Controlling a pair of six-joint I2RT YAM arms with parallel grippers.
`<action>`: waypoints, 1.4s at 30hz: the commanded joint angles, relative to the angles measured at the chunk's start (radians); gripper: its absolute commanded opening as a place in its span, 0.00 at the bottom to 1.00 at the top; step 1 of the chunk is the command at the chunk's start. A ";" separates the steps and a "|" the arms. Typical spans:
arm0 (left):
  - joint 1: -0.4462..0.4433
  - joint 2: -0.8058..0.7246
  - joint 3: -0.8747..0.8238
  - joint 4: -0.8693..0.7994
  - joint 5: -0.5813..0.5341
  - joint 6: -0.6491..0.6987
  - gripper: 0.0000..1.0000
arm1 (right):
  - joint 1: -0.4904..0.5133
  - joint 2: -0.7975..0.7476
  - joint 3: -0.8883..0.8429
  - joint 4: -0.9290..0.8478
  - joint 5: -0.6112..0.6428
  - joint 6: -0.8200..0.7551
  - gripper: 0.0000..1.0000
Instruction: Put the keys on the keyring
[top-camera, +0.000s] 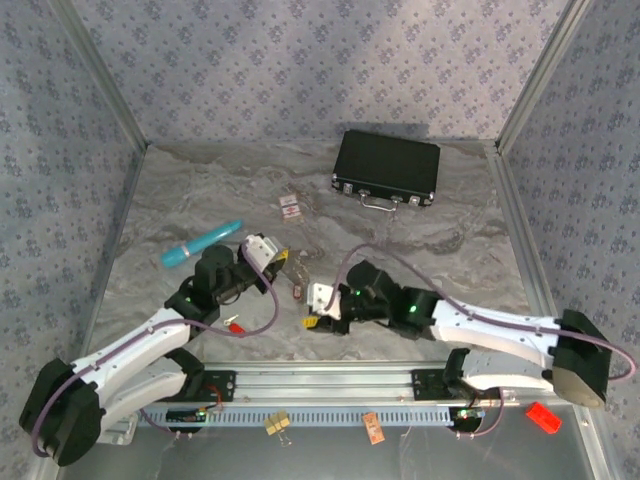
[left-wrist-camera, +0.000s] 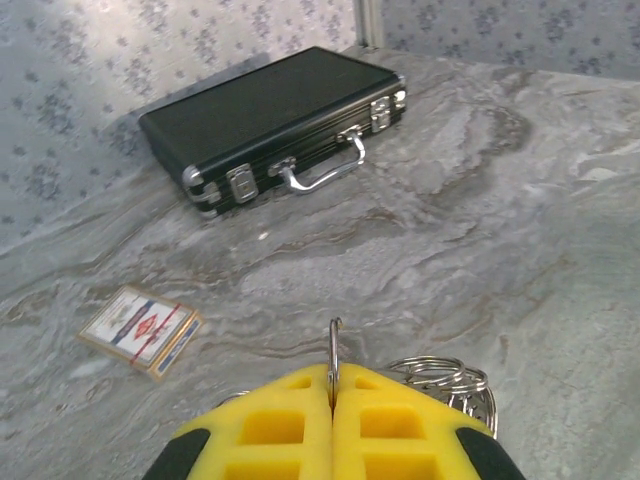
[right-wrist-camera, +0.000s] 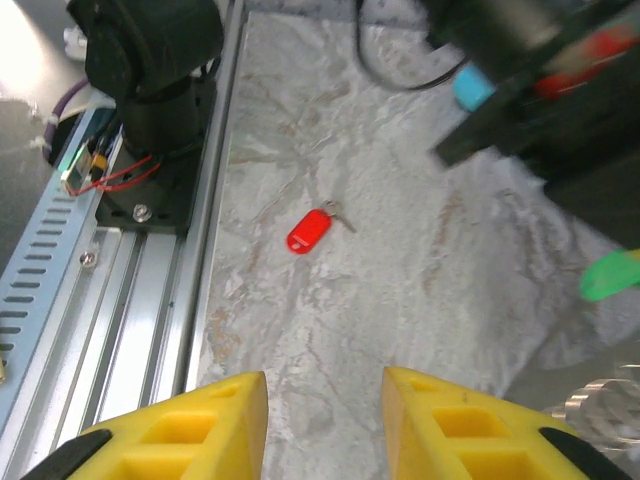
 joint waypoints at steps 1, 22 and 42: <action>0.026 0.007 0.032 0.027 -0.010 -0.047 0.00 | 0.070 0.098 -0.032 0.224 0.143 0.062 0.36; 0.121 0.041 0.044 0.031 -0.016 -0.129 0.00 | 0.204 0.826 0.288 0.628 0.264 0.197 0.41; 0.138 0.050 0.051 0.035 0.011 -0.144 0.00 | 0.175 1.063 0.623 0.396 0.319 0.347 0.42</action>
